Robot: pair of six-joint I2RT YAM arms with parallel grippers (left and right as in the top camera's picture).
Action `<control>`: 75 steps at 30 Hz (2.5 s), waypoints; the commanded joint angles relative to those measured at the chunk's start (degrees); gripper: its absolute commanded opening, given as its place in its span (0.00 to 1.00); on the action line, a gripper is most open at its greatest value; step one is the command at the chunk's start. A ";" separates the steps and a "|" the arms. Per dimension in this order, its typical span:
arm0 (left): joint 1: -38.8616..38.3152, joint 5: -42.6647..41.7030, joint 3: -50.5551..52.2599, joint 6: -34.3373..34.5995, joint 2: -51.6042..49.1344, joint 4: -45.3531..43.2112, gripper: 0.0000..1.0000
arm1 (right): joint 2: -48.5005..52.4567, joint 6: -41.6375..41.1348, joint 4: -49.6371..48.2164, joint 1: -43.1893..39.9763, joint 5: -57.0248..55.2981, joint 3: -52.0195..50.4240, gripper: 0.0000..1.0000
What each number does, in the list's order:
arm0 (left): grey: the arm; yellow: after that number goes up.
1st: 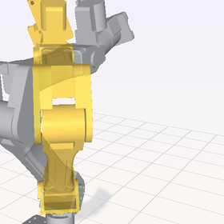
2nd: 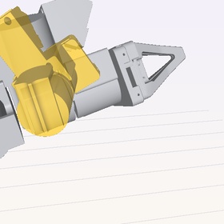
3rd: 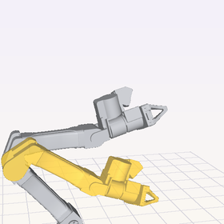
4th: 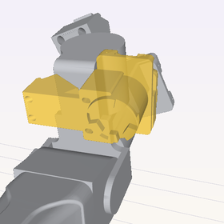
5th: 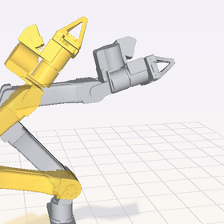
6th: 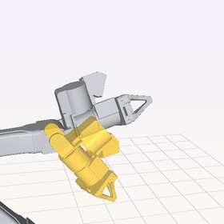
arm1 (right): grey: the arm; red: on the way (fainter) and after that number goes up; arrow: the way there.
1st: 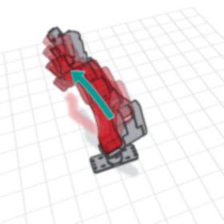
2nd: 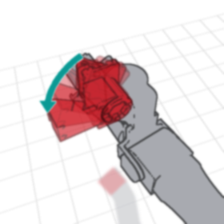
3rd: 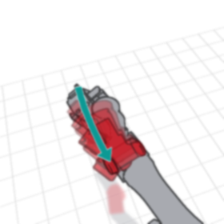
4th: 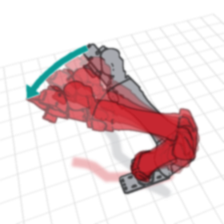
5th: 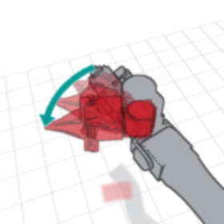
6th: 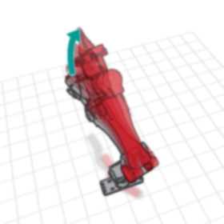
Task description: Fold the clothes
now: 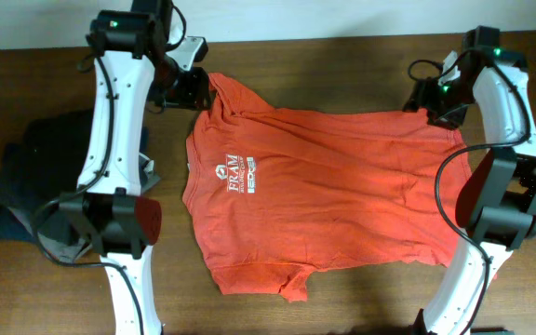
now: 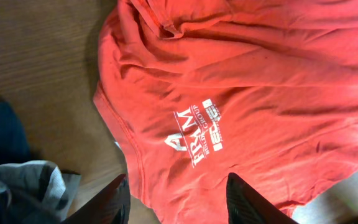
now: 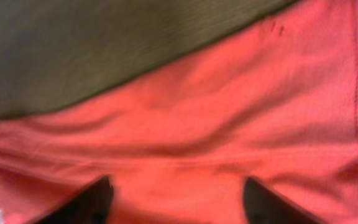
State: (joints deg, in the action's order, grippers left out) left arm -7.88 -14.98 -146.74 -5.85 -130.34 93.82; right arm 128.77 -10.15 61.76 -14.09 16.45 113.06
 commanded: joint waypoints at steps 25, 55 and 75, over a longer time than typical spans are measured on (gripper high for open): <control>-6.60 -0.24 21.20 0.15 1.01 0.96 0.49 | 8.00 1.11 -18.64 -5.49 -7.87 -3.02 0.70; -7.52 -0.26 21.20 0.17 1.01 2.89 0.49 | 5.79 0.87 -25.62 -7.69 3.28 1.64 0.05; -7.52 -0.28 21.20 0.17 1.03 2.91 0.49 | 5.64 0.46 -23.89 -9.94 7.15 9.49 0.57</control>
State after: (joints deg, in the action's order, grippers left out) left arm -15.33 -14.98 -125.67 -5.98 -129.54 96.49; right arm 136.35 -9.69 37.06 -23.88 26.30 121.40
